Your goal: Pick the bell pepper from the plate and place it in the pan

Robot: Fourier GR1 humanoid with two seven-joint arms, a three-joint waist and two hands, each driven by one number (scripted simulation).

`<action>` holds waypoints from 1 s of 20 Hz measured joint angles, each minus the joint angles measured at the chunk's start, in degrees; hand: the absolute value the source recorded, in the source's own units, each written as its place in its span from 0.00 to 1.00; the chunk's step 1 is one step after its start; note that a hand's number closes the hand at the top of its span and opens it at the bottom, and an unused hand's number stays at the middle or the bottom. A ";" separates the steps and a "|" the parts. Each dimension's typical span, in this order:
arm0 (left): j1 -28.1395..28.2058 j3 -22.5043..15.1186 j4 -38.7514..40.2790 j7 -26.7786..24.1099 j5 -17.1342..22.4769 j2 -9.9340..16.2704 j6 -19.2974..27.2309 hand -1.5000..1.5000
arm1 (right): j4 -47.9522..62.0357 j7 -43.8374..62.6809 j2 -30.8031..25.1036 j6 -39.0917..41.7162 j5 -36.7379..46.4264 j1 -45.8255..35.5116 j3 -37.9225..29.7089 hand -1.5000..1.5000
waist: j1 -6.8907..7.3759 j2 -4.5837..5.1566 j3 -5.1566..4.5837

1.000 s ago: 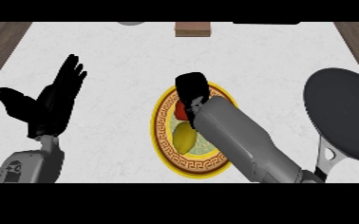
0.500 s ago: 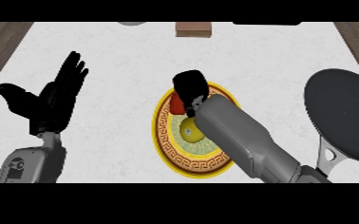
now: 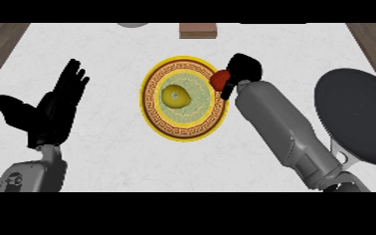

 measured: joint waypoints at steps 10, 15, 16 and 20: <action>-0.23 0.27 -0.59 1.39 0.16 0.49 -0.32 0.50 | 1.65 16.61 -6.44 -7.30 14.13 -10.22 2.42 1.00 | 0.24 -0.49 -0.12; 0.26 0.43 -0.80 1.39 0.12 0.15 -0.11 0.50 | -1.18 19.58 -8.88 -4.27 19.18 -16.34 3.24 1.00 | -0.20 -0.68 -0.11; 0.01 0.29 -0.86 1.59 -0.19 0.04 0.19 0.50 | -1.94 20.16 -9.02 -3.67 19.85 -16.92 3.08 1.00 | -0.30 -0.69 -0.11; 1.08 0.98 -1.22 1.21 0.19 0.42 -0.35 0.50 | -5.67 21.04 -11.76 -2.30 21.85 -16.16 1.60 1.00 | -0.67 -0.73 -0.09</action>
